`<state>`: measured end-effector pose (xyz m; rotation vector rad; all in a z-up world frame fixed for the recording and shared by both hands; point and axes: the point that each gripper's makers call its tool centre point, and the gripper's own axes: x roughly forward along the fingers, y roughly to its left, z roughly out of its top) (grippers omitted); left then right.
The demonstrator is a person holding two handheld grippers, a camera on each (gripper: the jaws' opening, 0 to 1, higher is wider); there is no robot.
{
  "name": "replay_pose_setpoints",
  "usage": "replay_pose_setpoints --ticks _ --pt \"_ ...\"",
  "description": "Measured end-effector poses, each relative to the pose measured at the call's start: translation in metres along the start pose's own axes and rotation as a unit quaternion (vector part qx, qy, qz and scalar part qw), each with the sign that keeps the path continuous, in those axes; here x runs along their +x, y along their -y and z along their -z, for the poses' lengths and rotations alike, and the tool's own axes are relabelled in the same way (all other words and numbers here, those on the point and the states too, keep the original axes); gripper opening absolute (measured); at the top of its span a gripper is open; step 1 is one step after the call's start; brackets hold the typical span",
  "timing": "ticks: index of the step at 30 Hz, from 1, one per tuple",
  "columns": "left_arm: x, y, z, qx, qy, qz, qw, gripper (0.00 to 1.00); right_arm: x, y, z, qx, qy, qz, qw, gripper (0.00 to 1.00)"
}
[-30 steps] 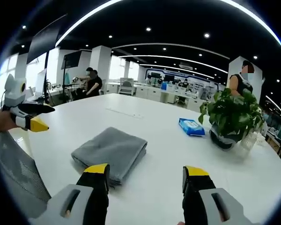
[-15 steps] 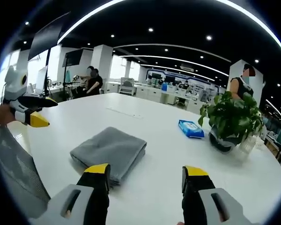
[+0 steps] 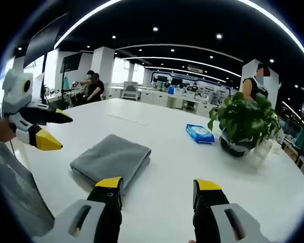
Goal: Open the folded towel by lifting each exposed corner and separating the folded layers until the towel lies flat within the target outline without major curled edges
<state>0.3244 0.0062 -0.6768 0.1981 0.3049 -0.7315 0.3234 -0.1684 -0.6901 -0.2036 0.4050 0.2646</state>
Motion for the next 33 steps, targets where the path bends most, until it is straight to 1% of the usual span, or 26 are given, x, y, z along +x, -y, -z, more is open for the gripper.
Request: replay_pose_setpoints --ticks 3,7,9,10,14,18,20,22,24,28,33 --pt "0.012 0.008 0.007 0.0 -0.011 0.018 0.9998 0.52 -0.006 0.004 0.0 -0.005 -0.004 0.01 0.9999 0.5" --pt "0.031 0.021 0.012 -0.002 -0.012 0.044 0.999 0.45 -0.018 0.002 -0.003 -0.017 -0.007 0.011 0.9998 0.5" --pt "0.039 0.025 0.015 -0.001 -0.018 0.051 0.9986 0.45 -0.021 0.001 -0.006 -0.021 -0.004 0.013 0.9997 0.5" --pt "0.044 0.029 0.015 0.002 -0.021 0.057 0.9982 0.45 -0.024 -0.002 -0.007 -0.031 -0.003 0.011 0.9994 0.5" --pt "0.061 0.039 0.017 0.009 -0.029 0.071 0.997 0.46 -0.029 -0.007 -0.006 -0.048 -0.011 0.015 0.9987 0.49" --pt "0.073 0.045 0.021 0.013 -0.036 0.076 0.9963 0.47 -0.041 -0.012 0.001 -0.071 -0.02 0.02 0.9971 0.49" --pt "0.08 0.046 0.026 0.015 -0.044 0.074 0.9962 0.47 -0.047 -0.014 0.004 -0.083 -0.021 0.026 0.996 0.49" --pt "0.086 0.048 0.03 0.012 -0.05 0.073 0.996 0.48 -0.046 -0.014 0.002 -0.115 -0.016 0.03 0.9928 0.47" --pt "0.09 0.051 0.033 0.009 -0.056 0.073 0.9958 0.48 -0.043 -0.018 0.002 -0.132 -0.019 0.023 0.9908 0.44" --pt "0.098 0.057 0.038 0.007 -0.069 0.068 0.9953 0.49 -0.043 -0.018 0.003 -0.144 -0.018 0.023 0.9891 0.44" --pt "0.106 0.061 0.047 0.014 -0.083 0.063 0.9944 0.48 -0.044 -0.011 0.006 -0.131 -0.023 0.03 0.9907 0.44"
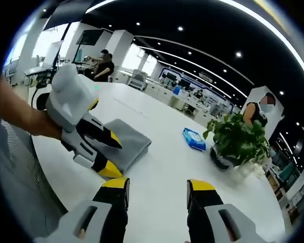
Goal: Open the folded towel by lifting each exposed corner and separating the folded layers until the towel lies flat within the target outline without major curled edges
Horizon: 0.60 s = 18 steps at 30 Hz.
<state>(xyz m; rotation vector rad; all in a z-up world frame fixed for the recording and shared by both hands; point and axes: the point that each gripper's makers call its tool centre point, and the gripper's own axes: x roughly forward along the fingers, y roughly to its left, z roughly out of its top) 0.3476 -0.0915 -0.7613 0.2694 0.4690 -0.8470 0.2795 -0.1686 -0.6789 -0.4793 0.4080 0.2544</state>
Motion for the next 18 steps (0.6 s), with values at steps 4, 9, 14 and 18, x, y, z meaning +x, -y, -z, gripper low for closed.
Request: replay_pose_setpoints --ticks 4,9,14,18 --pt "0.007 0.0 0.009 -0.005 -0.014 -0.005 0.9999 0.47 0.0 0.003 0.003 0.012 -0.003 0.003 0.9999 0.43" --pt "0.009 -0.006 0.015 -0.006 -0.024 -0.025 0.9994 0.41 0.001 0.002 0.004 0.007 -0.005 0.002 1.0 0.42" --pt "0.009 -0.008 0.014 -0.024 -0.022 -0.031 0.999 0.39 0.001 0.002 0.004 0.007 -0.006 0.001 1.0 0.42" --pt "0.009 -0.009 0.014 -0.025 -0.022 -0.032 0.9989 0.37 0.0 0.003 0.004 0.007 -0.006 0.002 1.0 0.41"
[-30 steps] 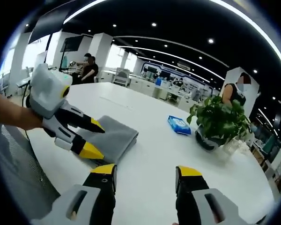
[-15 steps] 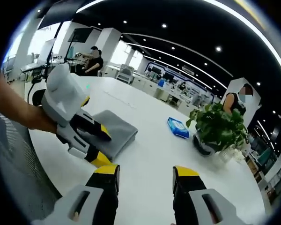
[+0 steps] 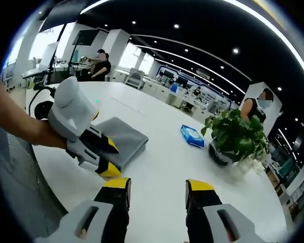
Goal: Open the folded towel by lifting each exposed corner and separating the folded layers until the towel lies flat within the target outline without major curled edges
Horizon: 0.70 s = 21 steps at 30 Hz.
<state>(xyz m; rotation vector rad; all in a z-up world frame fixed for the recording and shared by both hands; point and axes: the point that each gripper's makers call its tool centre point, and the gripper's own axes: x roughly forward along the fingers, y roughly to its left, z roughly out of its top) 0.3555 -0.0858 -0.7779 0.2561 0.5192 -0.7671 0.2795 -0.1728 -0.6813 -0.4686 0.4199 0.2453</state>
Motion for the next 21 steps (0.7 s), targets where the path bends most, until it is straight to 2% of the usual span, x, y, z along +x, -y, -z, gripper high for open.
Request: replay_pose_setpoints --ticks 4,8,13,17,21 --pt "0.0 -0.003 0.002 0.013 -0.004 -0.005 0.9999 0.3 0.0 0.001 0.0 0.0 -0.001 0.002 1.0 0.41" --pt "-0.003 -0.009 0.002 0.035 -0.009 -0.017 0.9992 0.15 0.0 0.001 0.001 0.0 -0.002 0.002 1.0 0.4" --pt "-0.008 -0.015 -0.001 0.011 -0.009 -0.008 0.9999 0.09 0.0 0.001 0.001 -0.001 -0.003 0.001 1.0 0.39" --pt "-0.016 -0.016 -0.011 -0.021 0.008 -0.004 0.9997 0.08 0.0 0.001 0.001 -0.003 -0.003 0.001 1.0 0.39" --pt "-0.026 -0.017 -0.02 -0.033 0.023 -0.001 0.9992 0.08 0.0 0.001 0.0 -0.005 -0.003 0.004 1.0 0.38"
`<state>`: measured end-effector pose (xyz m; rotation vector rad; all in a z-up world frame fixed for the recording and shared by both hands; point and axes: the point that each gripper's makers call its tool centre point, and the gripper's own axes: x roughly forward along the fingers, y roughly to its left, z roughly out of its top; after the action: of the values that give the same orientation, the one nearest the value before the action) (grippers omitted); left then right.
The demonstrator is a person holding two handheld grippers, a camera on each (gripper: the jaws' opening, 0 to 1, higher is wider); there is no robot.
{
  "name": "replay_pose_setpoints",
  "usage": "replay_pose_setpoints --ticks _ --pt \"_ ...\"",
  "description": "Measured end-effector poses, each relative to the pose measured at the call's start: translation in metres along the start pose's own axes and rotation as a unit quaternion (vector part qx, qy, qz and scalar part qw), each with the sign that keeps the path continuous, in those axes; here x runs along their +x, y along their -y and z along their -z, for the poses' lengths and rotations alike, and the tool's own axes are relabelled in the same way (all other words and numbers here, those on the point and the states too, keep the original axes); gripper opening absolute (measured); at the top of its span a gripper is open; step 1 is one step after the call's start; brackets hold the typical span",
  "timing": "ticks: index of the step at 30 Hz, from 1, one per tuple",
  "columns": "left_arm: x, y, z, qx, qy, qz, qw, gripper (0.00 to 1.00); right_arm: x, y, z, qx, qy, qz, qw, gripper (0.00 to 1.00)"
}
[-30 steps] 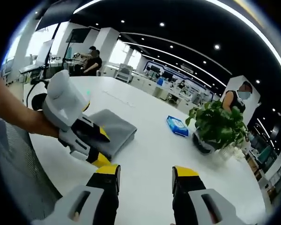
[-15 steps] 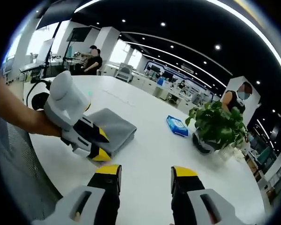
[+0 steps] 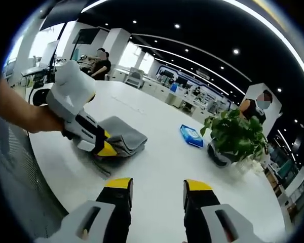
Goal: Open the folded towel by lifting each exposed corner and separating the folded layers until the towel lies flat within the target outline without major curled edges
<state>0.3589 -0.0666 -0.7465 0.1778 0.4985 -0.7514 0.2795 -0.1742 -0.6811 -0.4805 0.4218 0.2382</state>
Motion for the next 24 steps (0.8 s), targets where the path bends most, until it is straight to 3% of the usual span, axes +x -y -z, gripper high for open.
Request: replay_pose_setpoints --ticks 15,20,24 --pt "-0.025 -0.003 -0.03 -0.032 0.048 0.008 0.9983 0.07 -0.003 0.007 -0.003 0.006 0.008 0.016 0.9998 0.37" --pt "-0.041 -0.02 -0.048 -0.057 0.09 -0.021 0.9941 0.07 -0.004 0.008 -0.003 0.007 0.011 0.018 0.9998 0.37" --pt "-0.052 -0.032 -0.052 -0.084 0.112 -0.033 0.9896 0.07 -0.004 0.008 -0.003 0.008 0.01 0.019 0.9997 0.37"
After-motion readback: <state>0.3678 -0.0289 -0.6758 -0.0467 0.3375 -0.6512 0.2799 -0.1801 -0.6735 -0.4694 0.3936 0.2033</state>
